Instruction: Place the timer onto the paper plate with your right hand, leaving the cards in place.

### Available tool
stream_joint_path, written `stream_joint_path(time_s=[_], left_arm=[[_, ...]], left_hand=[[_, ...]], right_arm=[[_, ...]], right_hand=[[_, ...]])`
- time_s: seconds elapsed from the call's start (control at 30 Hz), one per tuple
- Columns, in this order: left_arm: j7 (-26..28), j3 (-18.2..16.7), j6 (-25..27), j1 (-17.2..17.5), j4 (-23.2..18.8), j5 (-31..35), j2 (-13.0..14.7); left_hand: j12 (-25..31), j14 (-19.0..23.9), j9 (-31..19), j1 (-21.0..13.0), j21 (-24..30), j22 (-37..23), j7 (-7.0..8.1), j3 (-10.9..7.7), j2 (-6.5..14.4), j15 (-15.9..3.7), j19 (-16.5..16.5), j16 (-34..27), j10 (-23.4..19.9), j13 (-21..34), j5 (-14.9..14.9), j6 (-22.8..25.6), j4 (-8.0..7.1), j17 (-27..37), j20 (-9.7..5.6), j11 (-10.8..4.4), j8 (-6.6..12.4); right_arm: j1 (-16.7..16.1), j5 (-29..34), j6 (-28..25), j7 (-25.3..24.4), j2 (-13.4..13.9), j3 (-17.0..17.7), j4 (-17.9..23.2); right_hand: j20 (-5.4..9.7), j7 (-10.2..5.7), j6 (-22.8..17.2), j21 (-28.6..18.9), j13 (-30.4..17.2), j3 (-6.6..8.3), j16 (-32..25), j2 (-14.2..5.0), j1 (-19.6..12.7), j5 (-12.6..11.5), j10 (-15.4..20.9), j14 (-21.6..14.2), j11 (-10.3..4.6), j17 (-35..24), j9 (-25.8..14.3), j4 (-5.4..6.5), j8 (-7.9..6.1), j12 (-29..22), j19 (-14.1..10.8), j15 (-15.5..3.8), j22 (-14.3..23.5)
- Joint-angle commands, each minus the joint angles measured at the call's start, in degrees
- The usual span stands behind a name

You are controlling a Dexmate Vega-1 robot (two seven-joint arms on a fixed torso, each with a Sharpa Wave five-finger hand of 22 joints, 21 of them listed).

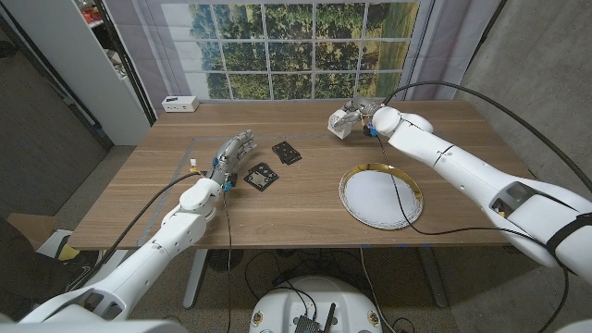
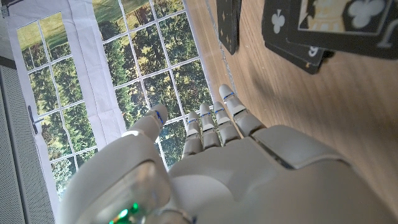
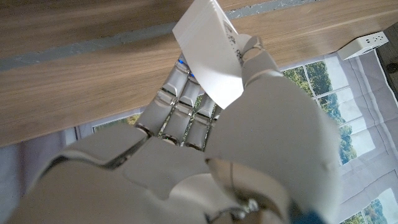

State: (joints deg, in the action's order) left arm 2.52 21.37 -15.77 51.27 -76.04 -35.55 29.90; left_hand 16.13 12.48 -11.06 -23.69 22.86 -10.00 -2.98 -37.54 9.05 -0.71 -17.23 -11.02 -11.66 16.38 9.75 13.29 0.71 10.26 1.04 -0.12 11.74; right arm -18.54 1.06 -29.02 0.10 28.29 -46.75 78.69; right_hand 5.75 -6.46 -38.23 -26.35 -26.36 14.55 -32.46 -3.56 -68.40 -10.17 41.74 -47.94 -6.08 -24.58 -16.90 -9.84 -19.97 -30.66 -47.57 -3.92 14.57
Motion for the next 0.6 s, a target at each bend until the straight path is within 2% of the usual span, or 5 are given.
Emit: stream_joint_path(time_s=[0.03, 0.27, 0.6], left_arm=[[-1.42, 0.27, -0.26, -0.47, 0.25, 0.04, 0.16], [-1.74, 0.30, -0.34, -0.34, -0.24, -0.14, 0.18], [-2.06, 0.57, -0.08, -0.42, -0.81, 0.12, 0.48]], left_hand=[[0.31, 0.77, -0.32, 0.58, -0.33, -0.22, 0.11, 0.09, 0.00, 0.14, -0.57, -0.21, -0.43, 0.29, 0.04, 0.40, 0.03, 0.19, -0.06, -0.02, 0.40], [0.36, 0.92, -0.33, 0.61, -0.39, -0.23, 0.18, 0.06, 0.05, 0.14, -0.67, -0.24, -0.57, 0.37, 0.05, 0.56, 0.05, 0.18, 0.02, -0.09, 0.42], [0.41, 1.20, -0.33, 0.64, -0.52, -0.24, 0.02, -0.02, 0.12, 0.07, -0.78, -0.28, -0.75, 0.51, 0.06, 0.86, 0.09, 0.17, 0.05, -0.17, 0.47]], right_arm=[[-5.66, -0.86, -7.19, 2.62, 11.74, 4.52, 20.59], [-8.82, -1.69, -12.97, 2.46, 16.25, 6.72, 29.09], [-13.87, -4.85, -20.37, -0.07, 20.29, 10.32, 37.58]], right_hand=[[4.39, -2.13, -2.79, -0.75, -0.55, 0.91, 0.31, -4.98, -4.16, -0.33, 1.35, -2.92, -1.31, -7.73, -0.13, 1.23, 0.21, 0.10, 0.45, -9.81, 0.25], [4.34, -2.23, -2.99, -1.39, -0.50, 0.82, 0.72, -5.00, -4.02, -0.32, 1.71, -3.06, -1.40, -7.93, -0.03, 1.36, 0.35, 0.15, 0.59, -9.82, 0.38], [4.39, -2.16, -3.44, -2.14, -0.44, 0.82, 1.18, -5.17, -3.98, -0.37, 1.82, -3.36, -1.56, -8.22, 0.07, 1.44, 0.46, 0.37, 1.03, -9.82, 0.54]])
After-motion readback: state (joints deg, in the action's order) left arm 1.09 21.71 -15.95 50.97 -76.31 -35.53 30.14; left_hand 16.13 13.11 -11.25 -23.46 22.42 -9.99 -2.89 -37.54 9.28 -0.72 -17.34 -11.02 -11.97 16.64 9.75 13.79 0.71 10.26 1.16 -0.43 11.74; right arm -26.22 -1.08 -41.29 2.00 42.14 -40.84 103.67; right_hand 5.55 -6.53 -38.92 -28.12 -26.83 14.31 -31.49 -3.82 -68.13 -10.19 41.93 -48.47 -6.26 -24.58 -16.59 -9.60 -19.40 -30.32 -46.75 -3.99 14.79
